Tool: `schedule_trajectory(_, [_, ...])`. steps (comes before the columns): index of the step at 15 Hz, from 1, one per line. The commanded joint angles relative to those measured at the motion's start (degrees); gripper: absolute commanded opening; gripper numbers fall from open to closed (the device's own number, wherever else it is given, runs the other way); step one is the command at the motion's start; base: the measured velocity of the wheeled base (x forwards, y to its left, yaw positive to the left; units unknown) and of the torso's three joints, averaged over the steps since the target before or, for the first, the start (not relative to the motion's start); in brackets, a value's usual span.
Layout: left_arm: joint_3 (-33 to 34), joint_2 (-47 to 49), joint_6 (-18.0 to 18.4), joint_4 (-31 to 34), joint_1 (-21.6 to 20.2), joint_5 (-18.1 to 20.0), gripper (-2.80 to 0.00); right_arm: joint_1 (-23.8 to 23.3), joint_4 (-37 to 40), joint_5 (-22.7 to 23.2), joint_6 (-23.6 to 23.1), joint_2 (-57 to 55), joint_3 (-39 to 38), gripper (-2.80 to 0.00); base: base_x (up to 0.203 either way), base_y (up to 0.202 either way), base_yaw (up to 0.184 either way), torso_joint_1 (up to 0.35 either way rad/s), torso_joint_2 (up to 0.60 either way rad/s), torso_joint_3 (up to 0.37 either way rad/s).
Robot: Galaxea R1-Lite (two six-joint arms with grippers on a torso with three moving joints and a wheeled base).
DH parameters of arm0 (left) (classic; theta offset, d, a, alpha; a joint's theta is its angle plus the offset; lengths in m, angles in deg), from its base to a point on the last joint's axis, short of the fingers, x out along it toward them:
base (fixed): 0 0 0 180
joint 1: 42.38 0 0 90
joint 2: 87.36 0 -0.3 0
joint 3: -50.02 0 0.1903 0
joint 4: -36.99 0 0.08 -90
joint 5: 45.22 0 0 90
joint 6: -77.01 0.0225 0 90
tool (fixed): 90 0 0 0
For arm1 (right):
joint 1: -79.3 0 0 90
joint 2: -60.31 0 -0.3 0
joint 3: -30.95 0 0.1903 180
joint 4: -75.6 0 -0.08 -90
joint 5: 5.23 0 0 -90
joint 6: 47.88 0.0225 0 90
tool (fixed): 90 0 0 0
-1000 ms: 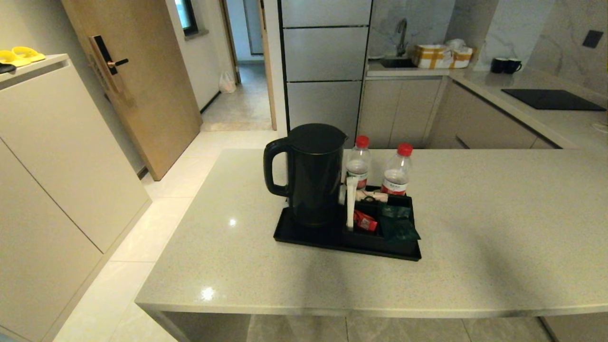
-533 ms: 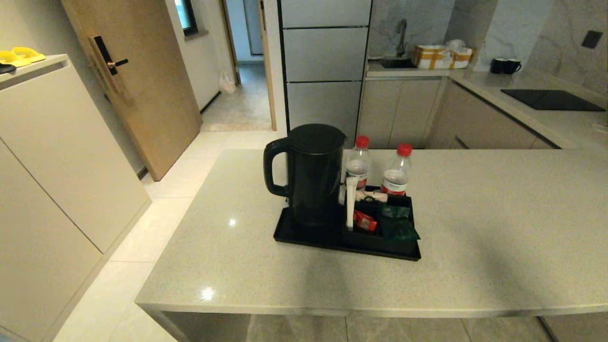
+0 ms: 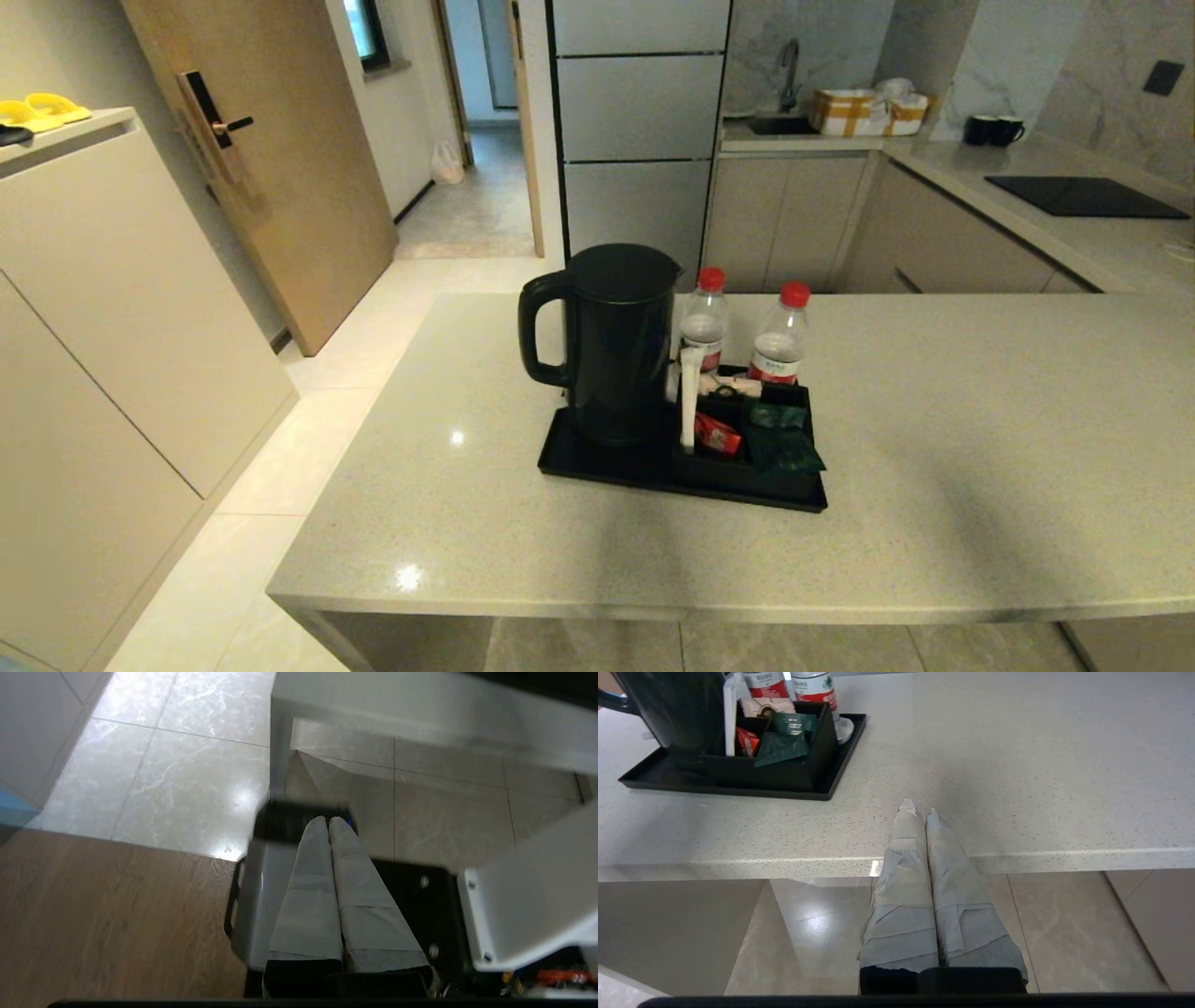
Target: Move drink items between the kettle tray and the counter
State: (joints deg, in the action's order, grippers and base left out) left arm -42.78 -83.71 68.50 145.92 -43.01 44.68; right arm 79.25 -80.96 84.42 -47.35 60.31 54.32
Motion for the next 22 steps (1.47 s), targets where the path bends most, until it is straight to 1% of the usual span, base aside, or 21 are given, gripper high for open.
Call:
schedule_trajectory(1, [3.8,-3.8,-0.2,1.4,0.1,2.2,-2.80,0.0,0.0,0.0,0.0,0.1,0.0,-2.80,0.000,0.000,0.000,0.000,0.00,0.000])
schedule_trajectory(2, [5.5,-3.6,-0.3,1.4,0.2,4.0,-2.80,0.0,0.0,0.0,0.0,0.1,0.0,-2.80,0.000,0.000,0.000,0.000,0.00,0.000])
schedule_trajectory(3, [5.8,-3.6,-0.3,0.9,0.2,4.2,-2.80,0.0,0.0,0.0,0.0,0.1,0.0,-2.80,0.000,0.000,0.000,0.000,0.00,0.000])
schedule_trajectory(4, [8.2,-3.5,-0.2,-3.9,0.2,4.5,-2.80,0.0,0.0,0.0,0.0,0.1,0.0,-2.80,0.000,0.000,0.000,0.000,0.00,0.000])
schedule_trajectory(5, [13.2,-3.5,0.0,-13.3,0.2,4.7,-2.80,0.0,0.0,0.0,0.0,0.1,0.0,-2.80,0.000,0.000,0.000,0.000,0.00,0.000])
schedule_trajectory(6, [20.5,-3.5,0.2,-24.5,0.2,4.7,-2.80,-0.1,0.0,0.0,0.0,0.1,0.0,-2.80,0.000,0.000,0.000,0.000,0.00,0.000])
schedule_trajectory(7, [29.3,-3.5,0.4,-35.2,0.2,4.5,-2.80,-0.1,0.0,0.0,0.0,0.1,0.0,-2.80,0.000,0.000,0.000,0.000,0.00,0.000])
schedule_trajectory(8, [41.5,-3.5,0.4,-47.6,0.2,4.1,-2.80,0.0,0.0,0.0,0.0,0.1,0.0,-2.80,0.000,0.000,0.000,0.000,0.00,0.000])
schedule_trajectory(9, [51.5,-3.5,0.4,-58.4,0.2,3.4,-2.80,0.0,0.0,0.0,0.0,0.1,0.0,-2.80,0.000,0.000,0.000,0.000,0.00,0.000])
schedule_trajectory(10, [59.0,-3.5,0.3,-68.7,0.2,2.8,-2.80,0.0,0.0,0.0,0.0,0.1,0.0,-2.80,0.000,0.000,0.000,0.000,0.00,0.000])
schedule_trajectory(11, [64.9,-3.5,-0.1,-78.9,0.2,2.1,-2.80,0.0,0.0,0.0,0.0,0.1,0.0,-2.80,0.000,0.000,0.000,0.000,0.00,0.000])
schedule_trajectory(12, [68.2,-3.5,-0.5,-85.5,0.2,1.5,-2.80,0.0,0.0,0.0,0.0,0.1,0.0,-2.80,0.000,0.000,0.000,0.000,0.00,0.000])
schedule_trajectory(13, [69.2,-3.5,-2.9,-87.5,0.2,0.8,-2.80,0.0,0.0,0.0,0.0,0.1,0.0,-2.80,0.000,0.000,0.000,0.000,0.00,0.000])
schedule_trajectory(14, [69.3,-3.5,-8.1,-87.4,0.2,0.5,-2.80,-0.1,0.0,0.0,0.0,0.1,0.0,-2.80,0.000,0.000,0.000,0.000,0.00,0.000])
schedule_trajectory(15, [69.1,-3.5,-10.3,-86.9,0.2,0.3,-2.80,0.0,0.0,0.0,0.0,0.1,0.0,-2.80,0.000,0.000,0.000,0.000,0.00,0.000])
schedule_trajectory(16, [68.9,-3.5,-8.0,-86.5,0.2,0.2,-2.80,0.0,0.0,0.0,0.0,0.1,0.0,-2.80,0.000,0.000,0.000,0.000,0.00,0.000])
schedule_trajectory(17, [68.7,-3.5,-2.1,-86.4,0.2,0.2,-2.80,0.0,0.0,0.0,0.0,0.1,0.0,-2.80,0.000,0.000,0.000,0.000,0.00,0.000])
schedule_trajectory(18, [68.5,-3.5,2.9,-86.1,0.2,0.2,-2.80,0.0,-0.1,0.0,0.0,0.1,0.0,-2.80,0.000,0.000,0.000,0.000,0.00,0.000])
schedule_trajectory(20, [69.3,-3.5,10.5,-85.9,0.2,0.5,-2.80,0.0,0.0,0.0,0.0,0.1,0.0,-2.80,0.000,0.000,0.000,0.000,0.00,0.000])
schedule_trajectory(22, [69.1,-3.6,9.9,-85.2,0.2,0.5,-2.80,0.0,0.0,0.0,0.0,0.1,0.0,-2.80,0.000,0.000,0.000,0.000,0.00,0.000])
